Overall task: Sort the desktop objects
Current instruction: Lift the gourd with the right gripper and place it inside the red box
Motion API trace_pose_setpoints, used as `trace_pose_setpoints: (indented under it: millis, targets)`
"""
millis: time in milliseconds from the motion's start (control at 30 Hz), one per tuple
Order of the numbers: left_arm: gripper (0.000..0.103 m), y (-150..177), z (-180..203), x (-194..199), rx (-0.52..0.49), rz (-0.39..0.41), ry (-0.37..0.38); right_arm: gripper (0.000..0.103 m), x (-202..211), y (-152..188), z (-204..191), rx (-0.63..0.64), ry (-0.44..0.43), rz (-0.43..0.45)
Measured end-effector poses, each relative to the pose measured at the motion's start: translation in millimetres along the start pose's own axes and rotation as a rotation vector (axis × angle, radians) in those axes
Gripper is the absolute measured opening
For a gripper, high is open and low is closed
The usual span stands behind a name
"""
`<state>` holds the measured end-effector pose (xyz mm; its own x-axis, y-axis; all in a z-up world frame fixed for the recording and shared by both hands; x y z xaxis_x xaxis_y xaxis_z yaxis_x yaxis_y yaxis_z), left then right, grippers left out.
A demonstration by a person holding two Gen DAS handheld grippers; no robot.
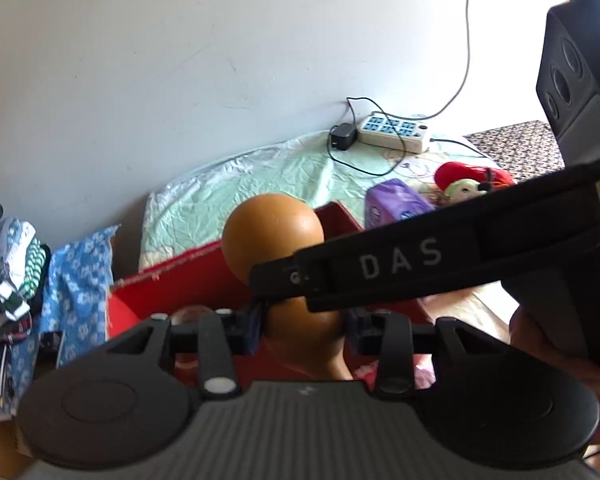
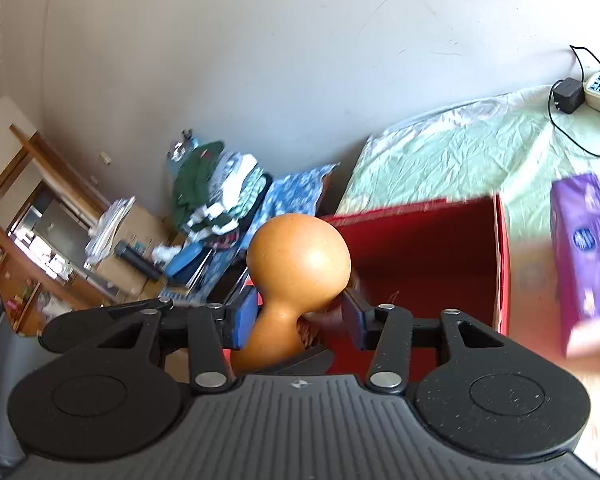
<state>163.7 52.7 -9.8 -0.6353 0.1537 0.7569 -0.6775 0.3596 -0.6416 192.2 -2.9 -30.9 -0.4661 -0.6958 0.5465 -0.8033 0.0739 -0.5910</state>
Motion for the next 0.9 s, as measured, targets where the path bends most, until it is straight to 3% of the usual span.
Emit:
trace_pose_setpoints:
  millis: [133, 367, 500, 533, 567, 600, 733, 900]
  targets:
    - [0.040, -4, -22, -50, 0.026, -0.076, 0.021, 0.046, -35, -10, 23, -0.051, 0.051, -0.068]
    - [0.040, 24, -43, -110, 0.061, -0.246, 0.066, 0.042, -89, 6, 51, -0.027, 0.202, -0.277]
    - [0.046, 40, -56, -141, 0.079, -0.339, 0.088, 0.042, -118, 14, 64, -0.050, 0.232, -0.377]
    - [0.045, 44, -60, -148, 0.084, -0.362, 0.093, 0.040, -124, 16, 66, -0.056, 0.239, -0.400]
    - [0.041, 48, -63, -156, 0.088, -0.385, 0.099, 0.029, -128, 19, 69, -0.064, 0.240, -0.424]
    - [0.043, 52, -66, -164, 0.093, -0.409, 0.105, 0.024, -133, 22, 71, -0.074, 0.243, -0.448]
    - [0.043, 62, -72, -178, 0.113, -0.479, 0.142, 0.027, -146, 33, 85, -0.129, 0.242, -0.523]
    - [0.045, 63, -72, -178, 0.098, -0.477, 0.132, 0.035, -154, 41, 83, -0.156, 0.196, -0.574]
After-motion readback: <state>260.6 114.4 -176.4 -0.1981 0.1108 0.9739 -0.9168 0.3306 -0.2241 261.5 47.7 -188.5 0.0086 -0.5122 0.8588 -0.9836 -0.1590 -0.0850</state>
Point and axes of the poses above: each gripper's, at about its wrist camera, not at the fingertips, and x roughly against the way its jaws point, z to its right, y to its underside, the point moved 8 cm from there along -x, roughly the way its jaws point, and after that the axes turned 4 degrees about -z, right-handed, at the moved point
